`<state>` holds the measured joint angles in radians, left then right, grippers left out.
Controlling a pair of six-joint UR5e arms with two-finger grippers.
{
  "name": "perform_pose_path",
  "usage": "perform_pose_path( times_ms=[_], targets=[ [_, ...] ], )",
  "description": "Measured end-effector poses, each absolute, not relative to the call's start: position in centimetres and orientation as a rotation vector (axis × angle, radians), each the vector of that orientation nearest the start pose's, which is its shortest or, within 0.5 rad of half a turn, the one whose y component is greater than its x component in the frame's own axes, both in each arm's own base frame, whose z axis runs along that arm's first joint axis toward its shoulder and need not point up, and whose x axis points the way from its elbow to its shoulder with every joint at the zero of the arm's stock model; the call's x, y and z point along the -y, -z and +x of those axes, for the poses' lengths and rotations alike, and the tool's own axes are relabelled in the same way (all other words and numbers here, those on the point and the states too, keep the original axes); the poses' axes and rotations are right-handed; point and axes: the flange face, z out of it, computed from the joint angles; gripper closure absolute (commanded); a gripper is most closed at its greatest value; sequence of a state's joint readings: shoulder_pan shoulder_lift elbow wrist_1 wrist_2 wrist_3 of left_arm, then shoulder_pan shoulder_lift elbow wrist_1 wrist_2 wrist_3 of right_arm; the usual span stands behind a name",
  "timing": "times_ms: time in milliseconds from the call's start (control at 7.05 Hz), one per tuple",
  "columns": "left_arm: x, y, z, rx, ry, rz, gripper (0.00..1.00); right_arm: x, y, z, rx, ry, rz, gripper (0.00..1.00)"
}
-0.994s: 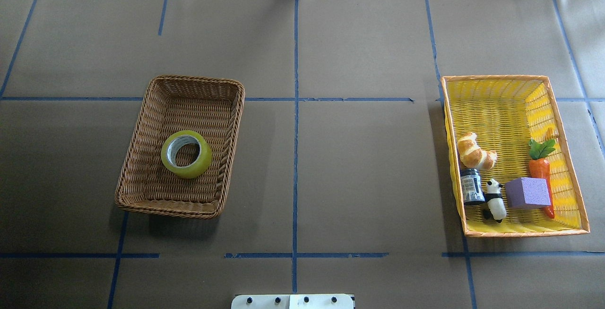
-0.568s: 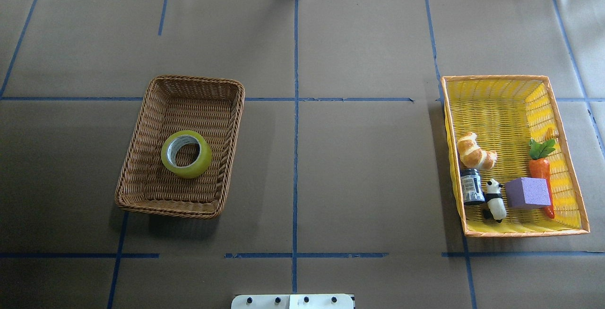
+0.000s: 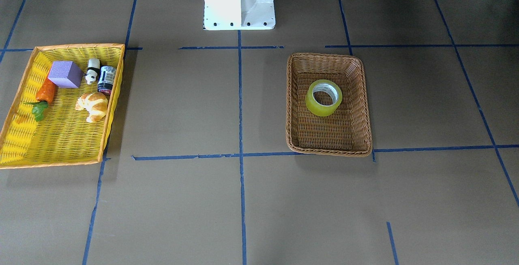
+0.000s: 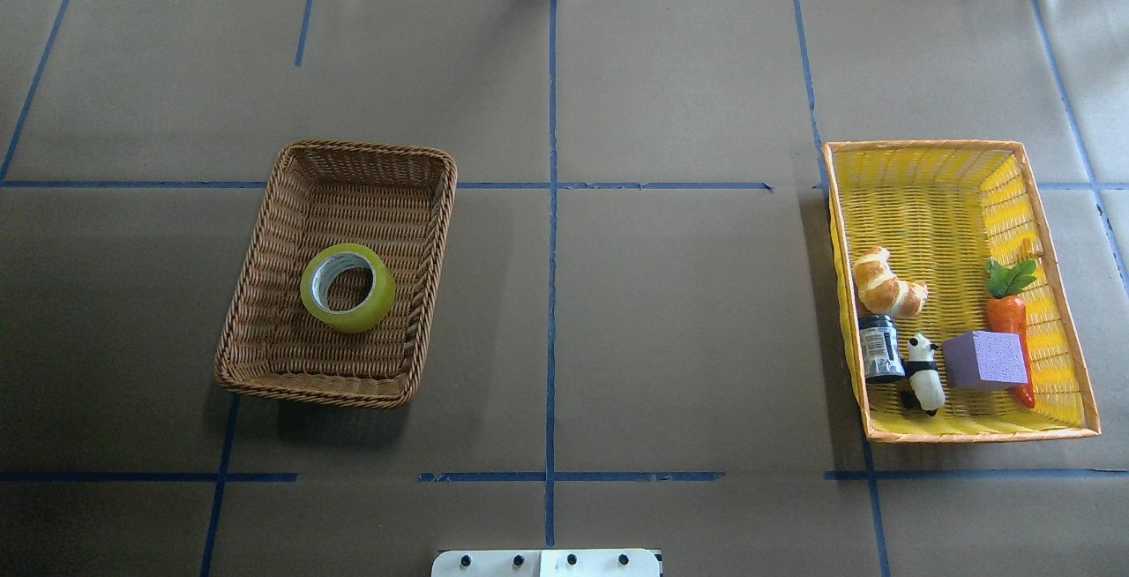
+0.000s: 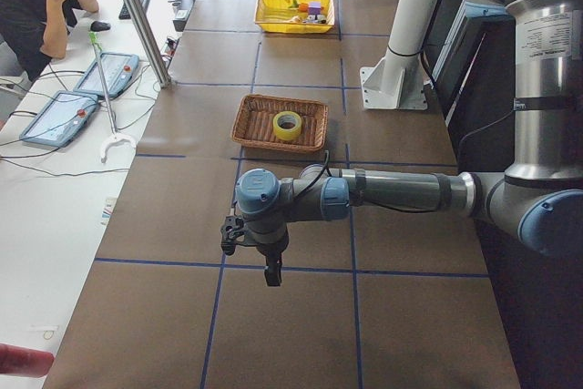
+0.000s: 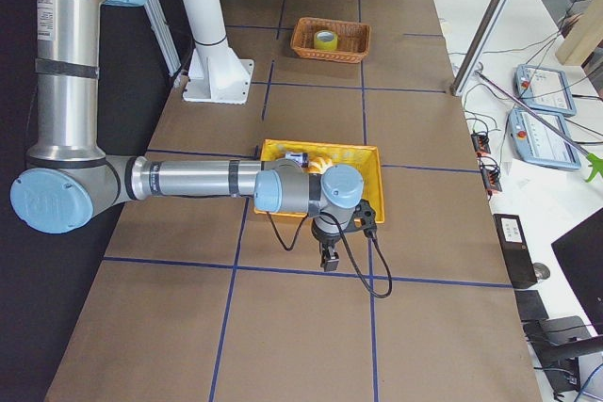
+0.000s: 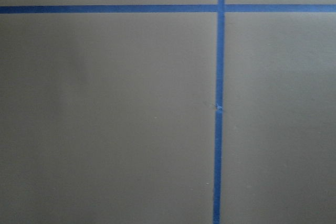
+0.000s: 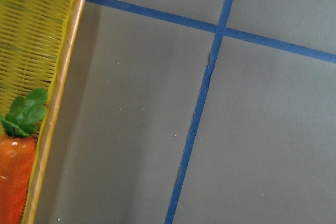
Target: Move tape to another basket
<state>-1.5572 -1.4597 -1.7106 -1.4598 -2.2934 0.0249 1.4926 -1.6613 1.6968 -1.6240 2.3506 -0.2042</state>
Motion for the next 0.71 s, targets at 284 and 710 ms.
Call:
perform_pose_path(
  times_ms=[284,710],
  targets=[
    [44.6,-65.1,-6.1,-0.722,-0.012,-0.064,0.00,45.7,-64.3,2.8,0.780,0.266,0.047,0.00],
    [45.2,-64.3,-6.1,-0.722,-0.024,-0.046,0.00,45.7,-64.2,2.8,0.780,0.263,0.048,0.00]
  ],
)
